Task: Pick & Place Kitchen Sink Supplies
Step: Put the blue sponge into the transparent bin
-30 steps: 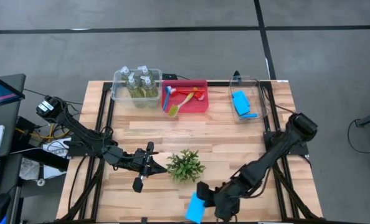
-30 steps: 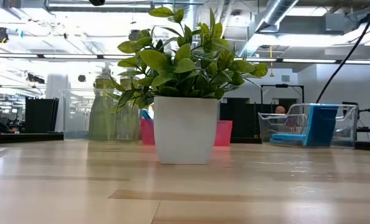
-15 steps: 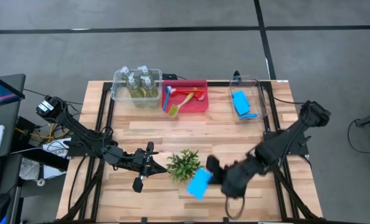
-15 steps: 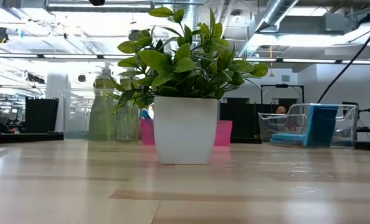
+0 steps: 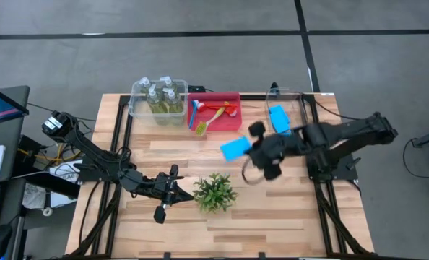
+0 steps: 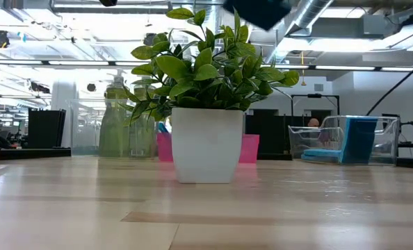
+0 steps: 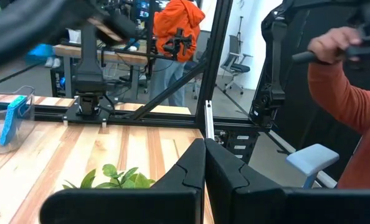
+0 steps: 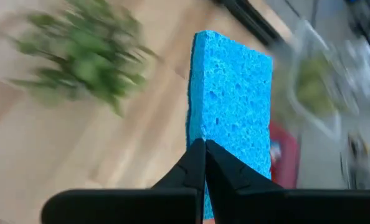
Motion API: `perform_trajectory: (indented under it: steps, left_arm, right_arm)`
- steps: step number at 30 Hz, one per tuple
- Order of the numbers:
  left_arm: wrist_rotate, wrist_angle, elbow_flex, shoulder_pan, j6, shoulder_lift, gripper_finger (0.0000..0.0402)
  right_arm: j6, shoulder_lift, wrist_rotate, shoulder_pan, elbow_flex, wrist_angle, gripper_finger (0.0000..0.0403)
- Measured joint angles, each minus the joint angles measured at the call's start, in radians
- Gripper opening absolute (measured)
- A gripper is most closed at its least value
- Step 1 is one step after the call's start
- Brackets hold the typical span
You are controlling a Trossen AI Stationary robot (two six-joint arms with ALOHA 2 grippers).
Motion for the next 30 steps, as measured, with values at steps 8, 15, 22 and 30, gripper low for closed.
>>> perform_trajectory:
  steps: [8, 15, 22, 30]
  left_arm:
    - [0.000, 0.000, 0.000, 0.000, 0.000, 0.000, 0.0004]
    - [0.000, 0.000, 0.000, 0.000, 0.000, 0.000, 0.0004]
    - [0.000, -0.001, 0.000, 0.000, 0.000, 0.000, 0.0004]
    - [0.000, -0.002, 0.000, 0.000, 0.000, 0.000, 0.0004]
  right_arm:
    - [0.097, -0.034, 0.003, -0.290, 0.000, -0.116, 0.0000]
    - [0.221, -0.034, 0.047, -0.553, -0.036, -0.170, 0.0000]
    - [0.298, -0.034, 0.052, -0.783, -0.123, -0.184, 0.0000]
    - [0.323, -0.033, 0.051, -0.946, -0.280, -0.183, 0.0000]
